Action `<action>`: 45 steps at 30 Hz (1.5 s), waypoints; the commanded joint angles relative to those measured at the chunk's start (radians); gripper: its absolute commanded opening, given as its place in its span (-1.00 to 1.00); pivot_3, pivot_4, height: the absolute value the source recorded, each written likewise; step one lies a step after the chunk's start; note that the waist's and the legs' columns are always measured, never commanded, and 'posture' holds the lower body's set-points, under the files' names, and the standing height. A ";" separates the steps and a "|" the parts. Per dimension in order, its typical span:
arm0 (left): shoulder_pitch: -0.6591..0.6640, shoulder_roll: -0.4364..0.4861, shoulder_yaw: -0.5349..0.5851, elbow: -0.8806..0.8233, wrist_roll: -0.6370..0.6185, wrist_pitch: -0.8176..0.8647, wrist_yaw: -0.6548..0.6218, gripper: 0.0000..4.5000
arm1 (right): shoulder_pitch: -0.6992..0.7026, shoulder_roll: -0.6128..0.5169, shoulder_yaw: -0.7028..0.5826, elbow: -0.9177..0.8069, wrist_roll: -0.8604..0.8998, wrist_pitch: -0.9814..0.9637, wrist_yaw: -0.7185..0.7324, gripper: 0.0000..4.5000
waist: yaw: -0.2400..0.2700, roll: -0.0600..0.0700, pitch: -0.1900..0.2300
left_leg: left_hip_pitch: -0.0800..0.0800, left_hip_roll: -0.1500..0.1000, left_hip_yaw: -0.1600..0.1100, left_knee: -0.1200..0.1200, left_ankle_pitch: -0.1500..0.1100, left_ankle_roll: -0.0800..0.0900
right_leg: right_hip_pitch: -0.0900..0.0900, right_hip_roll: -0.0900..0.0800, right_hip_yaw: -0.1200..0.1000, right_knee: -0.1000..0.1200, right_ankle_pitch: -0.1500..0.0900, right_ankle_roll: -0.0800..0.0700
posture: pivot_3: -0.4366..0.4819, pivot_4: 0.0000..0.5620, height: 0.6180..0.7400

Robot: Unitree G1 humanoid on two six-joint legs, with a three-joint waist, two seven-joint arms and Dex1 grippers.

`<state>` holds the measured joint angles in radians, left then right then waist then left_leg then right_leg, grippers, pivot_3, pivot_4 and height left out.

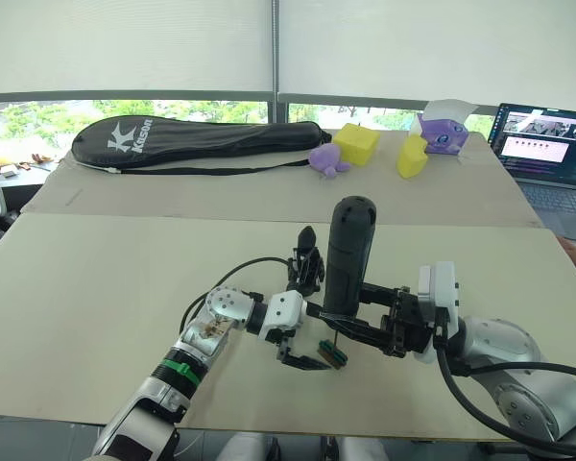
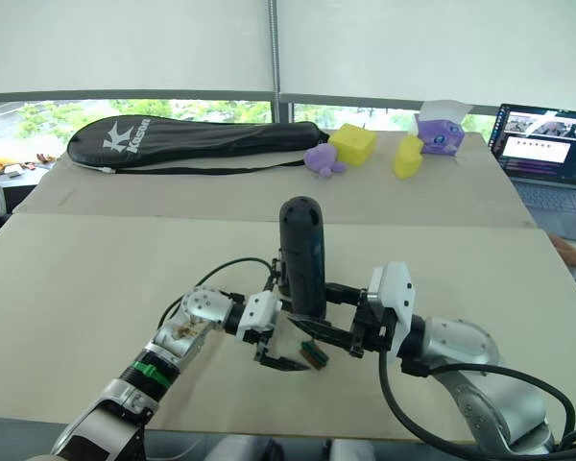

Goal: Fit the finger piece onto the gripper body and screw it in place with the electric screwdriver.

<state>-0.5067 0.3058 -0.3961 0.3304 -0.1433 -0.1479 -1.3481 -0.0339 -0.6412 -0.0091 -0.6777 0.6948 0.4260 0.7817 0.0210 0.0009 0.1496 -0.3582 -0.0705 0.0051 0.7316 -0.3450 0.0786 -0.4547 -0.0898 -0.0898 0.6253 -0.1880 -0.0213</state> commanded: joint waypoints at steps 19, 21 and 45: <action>-0.022 -0.005 0.005 -0.004 -0.006 -0.010 -0.004 1.00 | -0.020 -0.012 -0.023 -0.043 -0.006 -0.029 0.022 -0.15 | 0.000 0.000 0.000 | 0.000 0.000 0.000 0.000 0.000 0.000 | 0.000 0.000 0.000 0.000 0.000 0.000 | -0.05 -0.47 0.95; -0.023 -0.005 0.005 -0.004 -0.007 -0.009 -0.004 1.00 | -0.020 -0.016 -0.027 -0.043 -0.008 -0.032 0.030 -0.15 | 0.001 0.000 0.000 | 0.000 0.000 0.000 0.000 0.000 0.000 | 0.000 0.000 0.000 0.000 0.000 0.000 | -0.05 -0.47 0.95; -0.030 -0.010 0.005 0.008 -0.005 -0.016 -0.002 1.00 | -0.028 -0.040 -0.077 -0.076 0.036 0.008 0.019 -0.15 | 0.001 0.000 0.000 | 0.000 0.000 0.000 0.000 0.000 0.000 | 0.000 0.000 0.000 0.000 0.000 0.000 | -0.05 -0.47 0.95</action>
<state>-0.5183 0.3030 -0.3961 0.3450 -0.1432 -0.1482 -1.3481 -0.0374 -0.6789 -0.0527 -0.7058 0.6914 0.4421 0.8053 0.0216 0.0009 0.1496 -0.3582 -0.0705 0.0050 0.7317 -0.3450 0.0787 -0.4546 -0.0899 -0.0897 0.6252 -0.1880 -0.0213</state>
